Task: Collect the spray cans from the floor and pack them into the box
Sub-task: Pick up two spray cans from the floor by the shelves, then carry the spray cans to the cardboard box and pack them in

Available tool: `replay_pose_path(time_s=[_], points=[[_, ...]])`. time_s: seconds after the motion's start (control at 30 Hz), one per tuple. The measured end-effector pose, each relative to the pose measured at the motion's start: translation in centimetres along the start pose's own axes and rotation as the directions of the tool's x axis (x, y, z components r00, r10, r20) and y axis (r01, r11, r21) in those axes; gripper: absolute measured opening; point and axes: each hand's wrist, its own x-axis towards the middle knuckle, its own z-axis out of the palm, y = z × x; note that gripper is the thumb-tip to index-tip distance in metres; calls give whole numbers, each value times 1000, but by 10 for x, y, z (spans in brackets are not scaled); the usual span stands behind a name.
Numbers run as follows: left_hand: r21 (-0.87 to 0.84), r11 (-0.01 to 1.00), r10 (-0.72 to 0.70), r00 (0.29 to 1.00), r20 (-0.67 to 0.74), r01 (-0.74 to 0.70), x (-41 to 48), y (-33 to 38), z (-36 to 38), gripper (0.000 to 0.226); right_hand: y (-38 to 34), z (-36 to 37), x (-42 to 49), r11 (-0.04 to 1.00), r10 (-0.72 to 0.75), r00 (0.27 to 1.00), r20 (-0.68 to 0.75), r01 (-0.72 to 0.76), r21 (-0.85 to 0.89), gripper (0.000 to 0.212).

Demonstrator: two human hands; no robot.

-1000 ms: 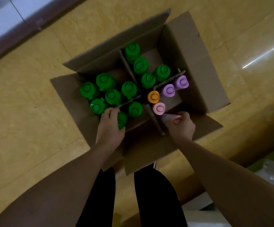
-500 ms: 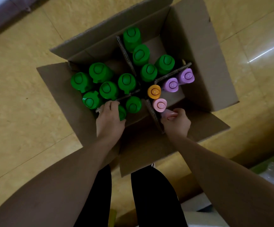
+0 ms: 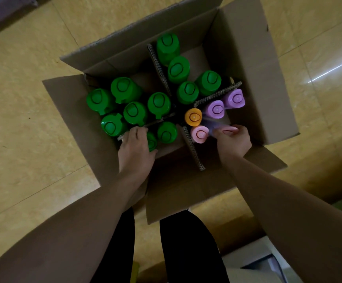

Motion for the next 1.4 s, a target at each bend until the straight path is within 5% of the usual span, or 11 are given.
replay_pose_path(time_s=[0.4,0.87,1.4], points=[[-160,986,-34,995,92,48,1,-10,-3,74,-17,24,0,1000,9,999,52,-10,18,47],[-232,967,-59,981,187,102,1,-18,-11,83,-9,27,-8,999,0,1000,-11,0,-39,73],[-206,974,124,979,159,-90,-20,-35,-54,88,-11,12,-86,992,-91,995,-34,88,-88,58]])
